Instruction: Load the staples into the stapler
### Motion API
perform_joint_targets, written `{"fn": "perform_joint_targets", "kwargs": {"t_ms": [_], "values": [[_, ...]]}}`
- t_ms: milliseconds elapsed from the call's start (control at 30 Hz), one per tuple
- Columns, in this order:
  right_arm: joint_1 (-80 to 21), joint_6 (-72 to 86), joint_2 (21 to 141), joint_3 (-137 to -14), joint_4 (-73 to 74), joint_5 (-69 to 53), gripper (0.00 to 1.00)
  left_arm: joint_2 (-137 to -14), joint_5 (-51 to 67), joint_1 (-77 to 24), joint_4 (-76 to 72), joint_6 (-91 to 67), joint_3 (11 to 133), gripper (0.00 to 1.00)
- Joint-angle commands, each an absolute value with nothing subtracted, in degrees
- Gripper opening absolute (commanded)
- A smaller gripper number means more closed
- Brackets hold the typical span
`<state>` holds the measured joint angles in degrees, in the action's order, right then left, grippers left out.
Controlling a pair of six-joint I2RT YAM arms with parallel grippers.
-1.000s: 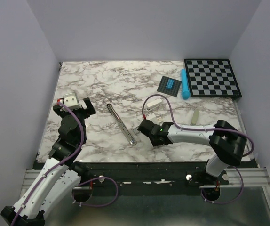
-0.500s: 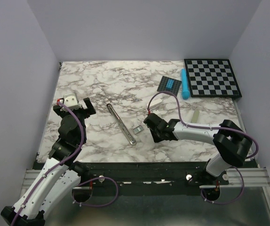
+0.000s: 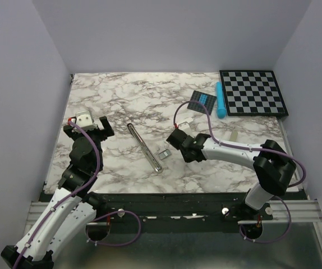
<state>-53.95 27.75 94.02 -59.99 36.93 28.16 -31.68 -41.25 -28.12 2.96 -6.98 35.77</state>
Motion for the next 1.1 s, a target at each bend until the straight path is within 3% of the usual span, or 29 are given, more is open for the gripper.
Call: {"fn": "perform_joint_targets", "kwargs": {"t_ms": [0, 133, 567, 767, 1067], "values": [[-54.6, 24.5, 94.0, -59.7, 35.5, 24.9, 0.3, -31.8, -40.2, -27.8, 3.8, -7.6, 35.8, 0.99], [-54.6, 24.0, 90.4, -57.0, 30.5, 18.1, 0.38, -31.7, -40.2, -27.8, 3.8, -7.6, 35.7, 0.99], [-50.5, 24.4, 88.5, -52.1, 27.9, 15.4, 0.33, -31.6, -39.9, -27.8, 3.8, -7.6, 35.7, 0.99], [-49.0, 23.7, 89.9, -53.0, 27.6, 11.7, 0.39, -31.6, -39.9, -27.8, 3.8, -7.6, 35.7, 0.99], [-47.0, 23.6, 93.5, -56.7, 31.5, 10.0, 0.4, -31.5, -40.1, -27.8, 3.9, -7.5, 35.8, 0.99]]}}
